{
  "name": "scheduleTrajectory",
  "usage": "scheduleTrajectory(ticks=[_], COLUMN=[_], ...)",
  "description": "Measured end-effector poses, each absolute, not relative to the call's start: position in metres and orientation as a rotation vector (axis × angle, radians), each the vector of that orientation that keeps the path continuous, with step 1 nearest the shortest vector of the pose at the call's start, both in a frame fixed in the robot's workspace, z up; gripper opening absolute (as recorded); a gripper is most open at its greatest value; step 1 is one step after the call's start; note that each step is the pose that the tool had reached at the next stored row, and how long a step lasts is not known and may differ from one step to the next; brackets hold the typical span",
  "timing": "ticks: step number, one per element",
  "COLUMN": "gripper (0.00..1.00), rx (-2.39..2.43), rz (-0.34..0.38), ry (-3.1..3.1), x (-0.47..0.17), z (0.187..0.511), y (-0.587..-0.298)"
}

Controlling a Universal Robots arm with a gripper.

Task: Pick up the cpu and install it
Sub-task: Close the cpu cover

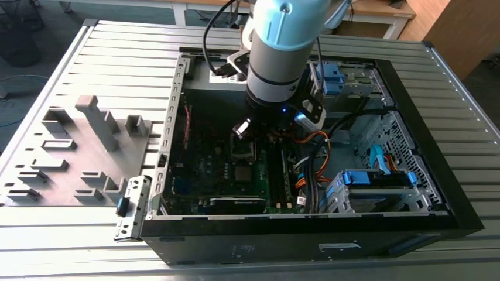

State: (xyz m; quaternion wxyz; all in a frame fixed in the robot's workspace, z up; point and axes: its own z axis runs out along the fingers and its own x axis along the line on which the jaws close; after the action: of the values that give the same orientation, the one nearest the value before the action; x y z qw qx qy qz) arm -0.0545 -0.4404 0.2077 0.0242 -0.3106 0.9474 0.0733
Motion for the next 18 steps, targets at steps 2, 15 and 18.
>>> scheduleTrajectory(ticks=[2,15,18], gripper=[0.11,0.11,0.11], rx=[-0.961,-1.019,-1.052], rz=[0.227,0.229,0.229], ry=[2.931,2.915,2.905], x=[-0.0545,-0.0543,-0.0541], z=[0.2085,0.2092,0.2092], y=[-0.4404,-0.4420,-0.4421])
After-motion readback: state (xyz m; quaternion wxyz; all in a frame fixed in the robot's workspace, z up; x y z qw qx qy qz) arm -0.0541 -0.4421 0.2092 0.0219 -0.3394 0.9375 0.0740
